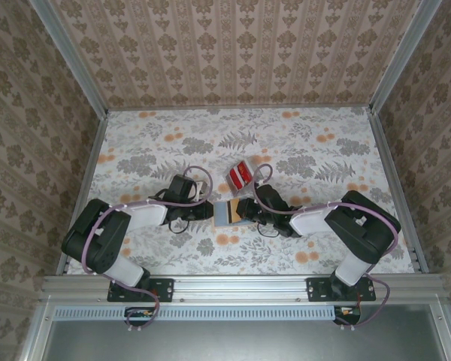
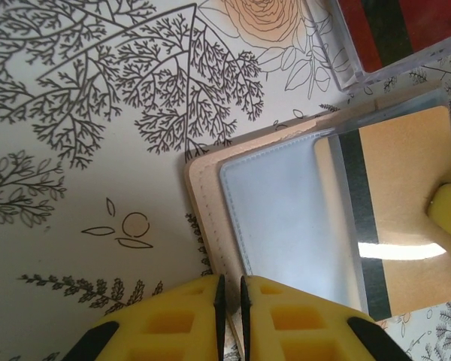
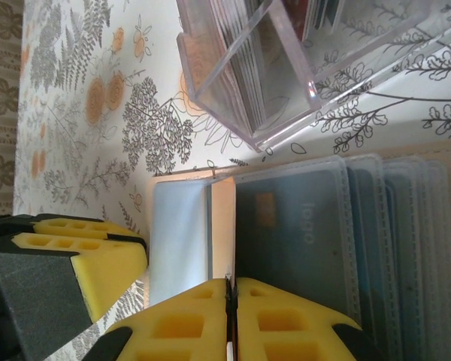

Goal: Put the credit cards into the card holder

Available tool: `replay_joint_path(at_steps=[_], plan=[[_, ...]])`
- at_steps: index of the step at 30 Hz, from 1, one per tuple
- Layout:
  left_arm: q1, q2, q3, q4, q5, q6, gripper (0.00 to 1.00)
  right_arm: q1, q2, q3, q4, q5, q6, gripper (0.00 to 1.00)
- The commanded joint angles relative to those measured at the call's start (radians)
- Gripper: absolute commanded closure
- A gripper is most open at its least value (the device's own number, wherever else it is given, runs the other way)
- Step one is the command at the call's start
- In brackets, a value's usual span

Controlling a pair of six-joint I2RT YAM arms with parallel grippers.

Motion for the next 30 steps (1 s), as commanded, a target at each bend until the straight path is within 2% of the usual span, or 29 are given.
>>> replay_joint_path(at_steps=[1,12,18,20,24,30], plan=[[-0.036,0.029,-0.01,0.024,0.026,-0.026,0.84,0.029,0.027,0.037,-0.153,0.06,-0.048,0.88],[-0.057,0.069,0.004,0.044,0.042,-0.05,0.84,0.073,0.02,0.113,-0.311,0.138,-0.121,0.88],[-0.063,0.078,0.024,0.03,0.036,-0.041,0.84,0.112,0.019,0.191,-0.461,0.225,-0.192,0.87],[-0.066,0.078,0.023,0.038,0.039,-0.044,0.88,0.129,0.025,0.221,-0.503,0.255,-0.214,0.87],[-0.067,0.088,0.028,0.04,0.04,-0.044,0.89,0.158,0.054,0.279,-0.583,0.305,-0.248,0.87],[-0.072,0.084,0.026,0.044,0.033,-0.046,0.89,0.181,0.09,0.331,-0.627,0.332,-0.272,0.87]])
